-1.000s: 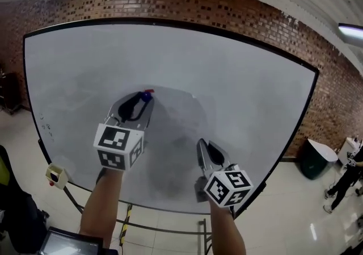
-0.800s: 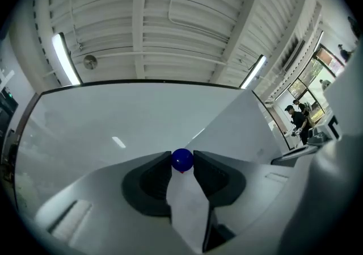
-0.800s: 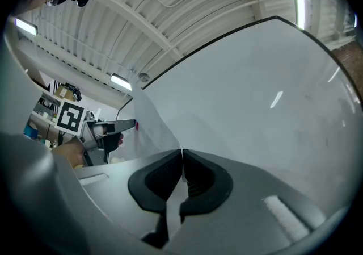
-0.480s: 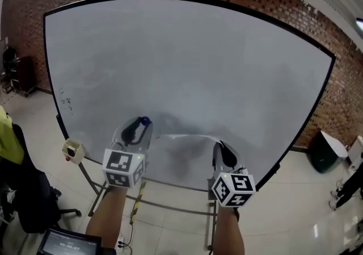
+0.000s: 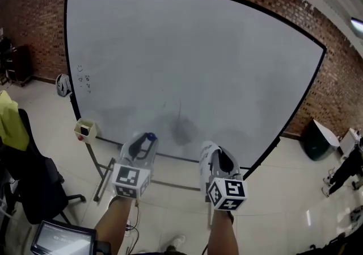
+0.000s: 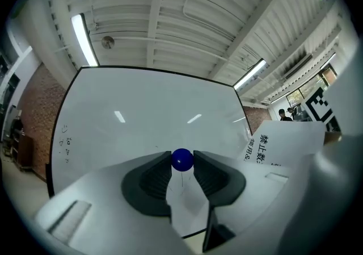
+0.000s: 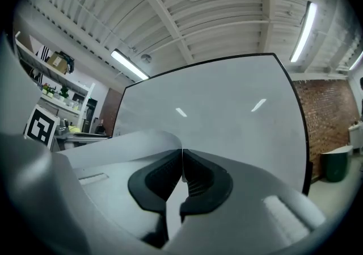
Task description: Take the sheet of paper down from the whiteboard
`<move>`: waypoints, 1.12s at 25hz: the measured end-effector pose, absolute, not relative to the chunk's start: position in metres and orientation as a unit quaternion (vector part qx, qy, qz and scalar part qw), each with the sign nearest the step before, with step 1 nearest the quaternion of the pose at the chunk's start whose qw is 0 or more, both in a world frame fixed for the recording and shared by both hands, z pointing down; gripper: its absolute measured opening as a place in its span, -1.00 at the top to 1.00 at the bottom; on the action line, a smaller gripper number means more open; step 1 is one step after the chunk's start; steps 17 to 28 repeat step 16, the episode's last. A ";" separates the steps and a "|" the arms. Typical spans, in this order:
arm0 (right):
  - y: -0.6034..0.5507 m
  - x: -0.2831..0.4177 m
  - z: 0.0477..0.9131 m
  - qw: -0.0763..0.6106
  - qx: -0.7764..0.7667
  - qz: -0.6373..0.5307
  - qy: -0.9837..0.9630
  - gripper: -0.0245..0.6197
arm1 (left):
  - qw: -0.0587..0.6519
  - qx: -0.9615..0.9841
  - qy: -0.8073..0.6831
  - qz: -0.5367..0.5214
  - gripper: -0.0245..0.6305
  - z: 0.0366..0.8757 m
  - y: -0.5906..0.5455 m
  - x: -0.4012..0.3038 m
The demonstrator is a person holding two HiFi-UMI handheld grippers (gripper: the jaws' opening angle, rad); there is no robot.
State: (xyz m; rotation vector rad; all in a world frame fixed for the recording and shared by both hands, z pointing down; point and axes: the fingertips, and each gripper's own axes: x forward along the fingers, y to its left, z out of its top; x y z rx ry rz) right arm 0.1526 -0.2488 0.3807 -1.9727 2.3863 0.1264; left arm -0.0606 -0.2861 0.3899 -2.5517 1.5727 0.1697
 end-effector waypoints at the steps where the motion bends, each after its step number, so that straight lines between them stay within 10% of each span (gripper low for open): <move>1: -0.241 0.145 0.386 0.017 -0.637 0.040 0.769 0.88 | 0.069 -0.848 0.523 0.054 0.55 0.395 -0.278 -0.065; 28: -0.152 0.086 0.422 -0.001 -0.639 0.054 0.767 0.88 | 0.074 -0.848 0.523 0.042 0.55 0.422 -0.199 -0.087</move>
